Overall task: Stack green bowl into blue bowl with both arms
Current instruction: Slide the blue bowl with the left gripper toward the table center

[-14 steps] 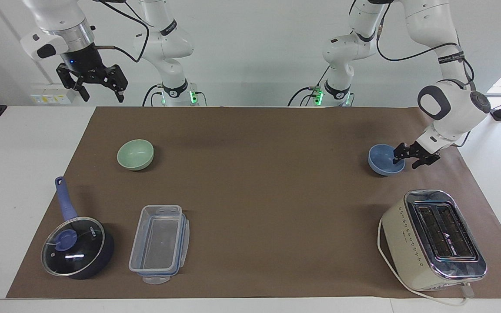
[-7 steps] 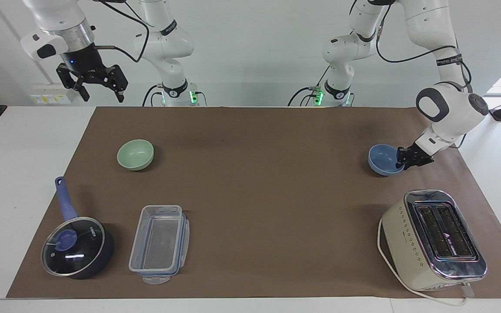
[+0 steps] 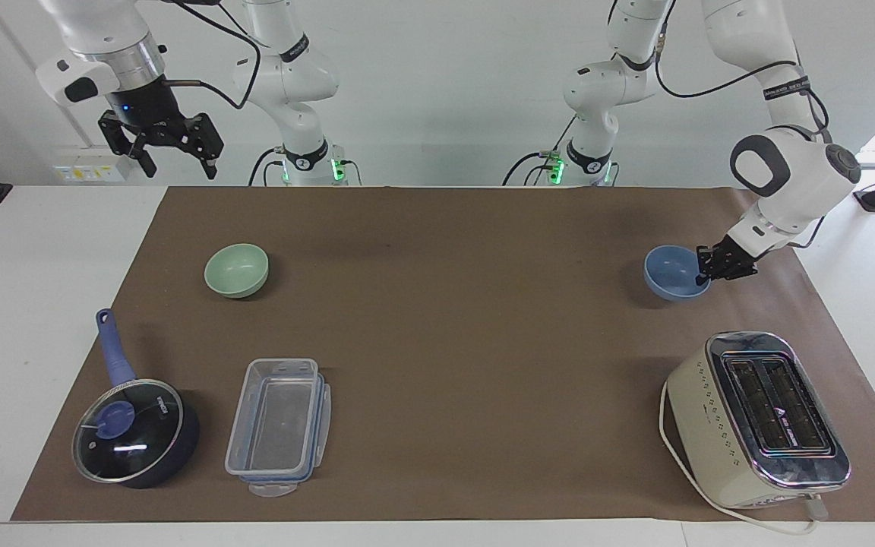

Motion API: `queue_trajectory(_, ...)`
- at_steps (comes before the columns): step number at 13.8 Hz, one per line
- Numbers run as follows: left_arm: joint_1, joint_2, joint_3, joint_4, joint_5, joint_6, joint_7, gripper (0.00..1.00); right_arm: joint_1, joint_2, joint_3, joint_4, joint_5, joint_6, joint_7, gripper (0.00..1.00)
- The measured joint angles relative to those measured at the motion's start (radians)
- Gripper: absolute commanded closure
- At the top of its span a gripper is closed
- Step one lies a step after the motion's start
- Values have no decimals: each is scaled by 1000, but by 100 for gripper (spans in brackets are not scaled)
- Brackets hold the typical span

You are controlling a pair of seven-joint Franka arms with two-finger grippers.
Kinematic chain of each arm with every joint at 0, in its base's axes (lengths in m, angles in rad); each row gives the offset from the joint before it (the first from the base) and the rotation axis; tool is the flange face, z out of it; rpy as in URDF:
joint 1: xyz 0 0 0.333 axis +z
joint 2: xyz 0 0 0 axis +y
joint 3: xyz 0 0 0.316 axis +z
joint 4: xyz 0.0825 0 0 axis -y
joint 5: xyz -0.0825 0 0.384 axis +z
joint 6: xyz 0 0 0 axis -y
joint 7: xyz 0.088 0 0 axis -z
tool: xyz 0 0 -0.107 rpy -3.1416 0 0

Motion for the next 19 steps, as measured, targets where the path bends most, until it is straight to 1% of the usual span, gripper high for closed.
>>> queue_trajectory(3,-133,-38,-7,0,-1,-5,-172,100,0,0,0,0,0,0,0,0)
queue_trajectory(8,-353,-31,-14,5,-1,56,-452,100,0,0,0,0,0,0,0,0)
queue_trajectory(10,-454,-7,-16,16,-1,99,-591,100,0,0,0,0,0,0,0,0)
queue_trajectory(12,-579,33,-18,37,-1,153,-750,100,0,0,0,0,0,0,0,0)
queue_trajectory(14,-679,74,-20,61,-1,182,-864,100,0,0,0,0,0,0,0,0)
queue_trajectory(16,-752,116,-21,74,-1,234,-943,100,0,0,0,0,0,0,0,0)
queue_trajectory(19,-823,160,-21,86,-1,265,-997,100,0,0,0,0,0,0,0,0)
